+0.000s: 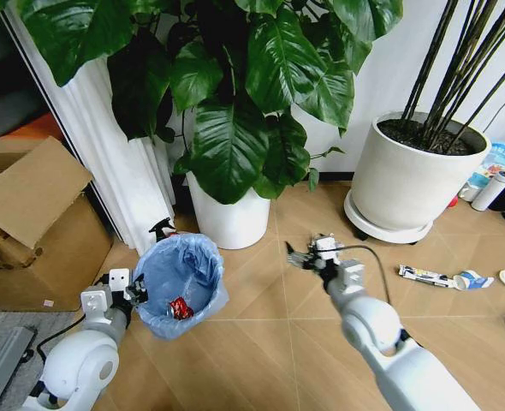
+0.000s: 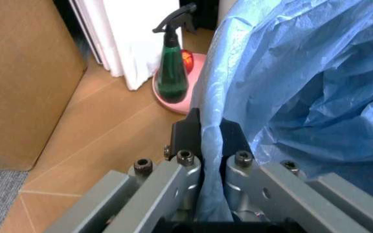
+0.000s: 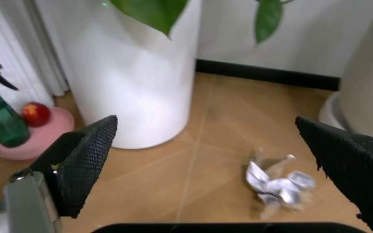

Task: Pick up the trash bin and place the garbage on the floor into it.

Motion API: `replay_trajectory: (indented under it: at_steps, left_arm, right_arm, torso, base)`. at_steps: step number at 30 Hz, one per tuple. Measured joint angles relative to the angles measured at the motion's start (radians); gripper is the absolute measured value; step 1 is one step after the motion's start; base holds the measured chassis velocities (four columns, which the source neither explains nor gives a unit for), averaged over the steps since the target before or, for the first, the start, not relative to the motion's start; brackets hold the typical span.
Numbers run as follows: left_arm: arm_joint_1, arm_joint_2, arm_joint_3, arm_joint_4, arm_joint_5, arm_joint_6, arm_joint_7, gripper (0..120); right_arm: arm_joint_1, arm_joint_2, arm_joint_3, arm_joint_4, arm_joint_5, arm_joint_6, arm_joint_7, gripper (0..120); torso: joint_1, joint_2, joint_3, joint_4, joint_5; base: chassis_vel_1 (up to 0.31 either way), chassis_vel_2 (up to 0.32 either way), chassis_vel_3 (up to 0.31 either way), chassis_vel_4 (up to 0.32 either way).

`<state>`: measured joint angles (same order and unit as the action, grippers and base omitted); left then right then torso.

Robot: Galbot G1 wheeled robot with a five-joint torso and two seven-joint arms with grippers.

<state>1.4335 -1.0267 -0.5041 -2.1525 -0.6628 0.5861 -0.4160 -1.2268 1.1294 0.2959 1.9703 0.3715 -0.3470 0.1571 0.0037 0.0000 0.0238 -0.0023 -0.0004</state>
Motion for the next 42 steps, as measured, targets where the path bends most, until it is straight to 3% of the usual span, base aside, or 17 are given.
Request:
replay_trajectory:
  at_steps: [9, 30, 42]
  left_arm:
    - [0.011, 0.003, 0.004, -0.013, 0.003, -0.003, 0.000, 0]
    - [0.030, -0.013, 0.014, -0.043, 0.017, -0.013, -0.002, 0]
    - [0.055, -0.005, -0.002, -0.070, 0.021, -0.025, -0.003, 0]
  right_arm:
    - [-0.046, 0.011, 0.036, 0.006, 0.002, 0.012, -0.007, 100]
    - [-0.036, 0.029, 0.037, -0.079, 0.010, 0.047, -0.005, 100]
    - [0.202, 0.120, -0.089, -0.577, 0.072, 0.155, -0.080, 100]
  torso:
    - [0.000, 0.000, 0.000, 0.0003, -0.0002]
    - [0.000, 0.000, 0.000, 0.0000, 0.0000]
    - [0.000, 0.000, 0.000, 0.0005, -0.0005]
  base:
    - [-0.037, -0.063, 0.057, 0.046]
    - [-0.198, -0.203, 0.195, 0.182]
    - [-0.027, -0.036, 0.031, 0.033]
